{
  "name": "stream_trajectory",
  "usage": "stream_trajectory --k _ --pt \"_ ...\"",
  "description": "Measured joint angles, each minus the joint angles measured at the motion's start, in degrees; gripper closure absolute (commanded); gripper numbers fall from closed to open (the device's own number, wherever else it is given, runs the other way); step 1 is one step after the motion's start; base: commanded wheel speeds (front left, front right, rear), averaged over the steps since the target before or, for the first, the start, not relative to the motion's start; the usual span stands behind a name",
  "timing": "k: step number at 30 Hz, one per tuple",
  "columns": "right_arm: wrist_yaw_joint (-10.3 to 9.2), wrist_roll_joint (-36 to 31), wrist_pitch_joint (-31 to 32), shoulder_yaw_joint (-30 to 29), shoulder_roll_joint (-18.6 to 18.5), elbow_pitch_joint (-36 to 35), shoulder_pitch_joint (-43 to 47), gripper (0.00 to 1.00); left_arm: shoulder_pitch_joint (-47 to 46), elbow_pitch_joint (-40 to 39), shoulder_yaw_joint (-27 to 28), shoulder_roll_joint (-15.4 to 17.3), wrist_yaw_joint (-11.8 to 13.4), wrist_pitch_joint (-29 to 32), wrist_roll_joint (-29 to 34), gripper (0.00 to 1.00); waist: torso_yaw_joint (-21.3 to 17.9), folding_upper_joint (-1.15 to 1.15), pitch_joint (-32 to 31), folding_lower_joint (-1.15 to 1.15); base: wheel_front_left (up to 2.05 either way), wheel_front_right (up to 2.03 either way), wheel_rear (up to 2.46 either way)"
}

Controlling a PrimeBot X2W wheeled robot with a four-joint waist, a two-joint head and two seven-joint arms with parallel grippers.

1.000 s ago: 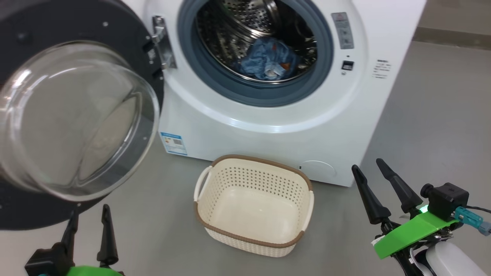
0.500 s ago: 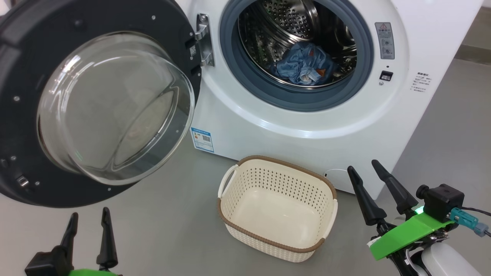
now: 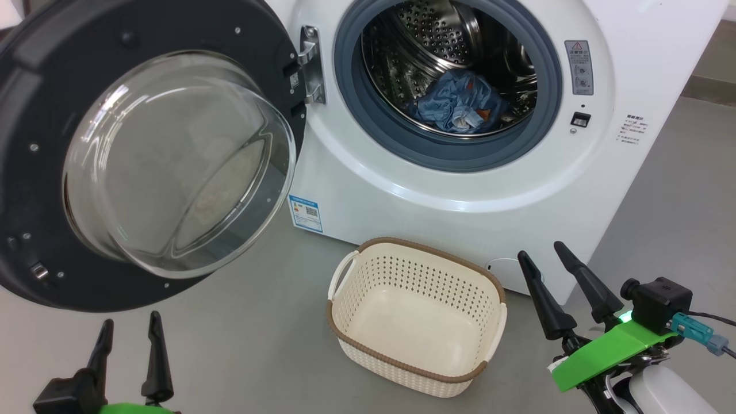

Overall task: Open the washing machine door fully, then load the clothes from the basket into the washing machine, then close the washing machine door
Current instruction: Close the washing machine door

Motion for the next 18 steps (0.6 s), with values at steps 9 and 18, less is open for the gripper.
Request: stream_trajectory --k 9,18 --pt "0.0 0.0 0.0 -0.01 0.09 0.0 0.01 0.0 0.08 -0.85 -0.01 0.53 0.22 0.42 -0.3 0.0 -0.48 0.0 -0.01 0.0 0.0 0.0 0.0" --pt "0.0 0.0 0.0 -0.02 0.13 0.01 0.01 0.0 0.65 -1.87 -0.07 1.7 0.54 0.47 -0.34 0.75 -0.85 0.0 0.13 0.0 0.0 0.0 0.0"
